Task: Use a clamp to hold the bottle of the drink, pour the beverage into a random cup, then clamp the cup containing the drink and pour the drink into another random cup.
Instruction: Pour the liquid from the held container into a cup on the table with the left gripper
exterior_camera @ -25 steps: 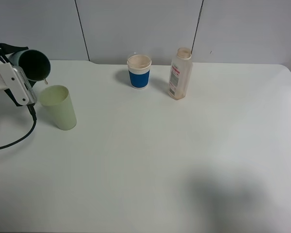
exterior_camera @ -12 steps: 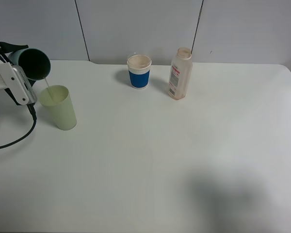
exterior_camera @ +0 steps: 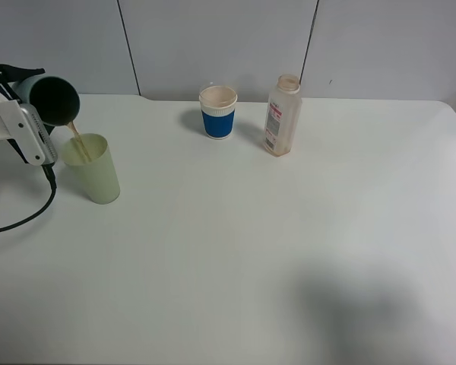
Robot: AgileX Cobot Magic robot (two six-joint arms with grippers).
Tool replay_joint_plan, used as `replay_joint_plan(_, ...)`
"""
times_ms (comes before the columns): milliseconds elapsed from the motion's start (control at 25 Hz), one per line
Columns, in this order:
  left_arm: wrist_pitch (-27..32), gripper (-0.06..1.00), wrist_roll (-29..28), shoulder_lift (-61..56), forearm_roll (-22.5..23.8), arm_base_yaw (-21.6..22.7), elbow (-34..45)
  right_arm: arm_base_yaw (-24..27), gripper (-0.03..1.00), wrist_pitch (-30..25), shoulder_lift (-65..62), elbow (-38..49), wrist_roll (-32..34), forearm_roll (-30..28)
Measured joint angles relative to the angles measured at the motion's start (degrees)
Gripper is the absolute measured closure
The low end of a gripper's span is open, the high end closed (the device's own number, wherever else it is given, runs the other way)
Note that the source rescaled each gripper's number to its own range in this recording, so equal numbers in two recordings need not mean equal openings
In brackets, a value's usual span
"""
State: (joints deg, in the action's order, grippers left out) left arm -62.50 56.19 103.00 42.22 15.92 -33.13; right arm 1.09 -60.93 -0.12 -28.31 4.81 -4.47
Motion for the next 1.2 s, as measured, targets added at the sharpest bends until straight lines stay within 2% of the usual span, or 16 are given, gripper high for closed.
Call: replay_joint_plan(1200, -3.37, 0.94, 2.63, 0.00, -0.17, 0.00, 0.00, 0.00, -0.03, 0.00, 0.00, 0.00, 0.00, 0.00)
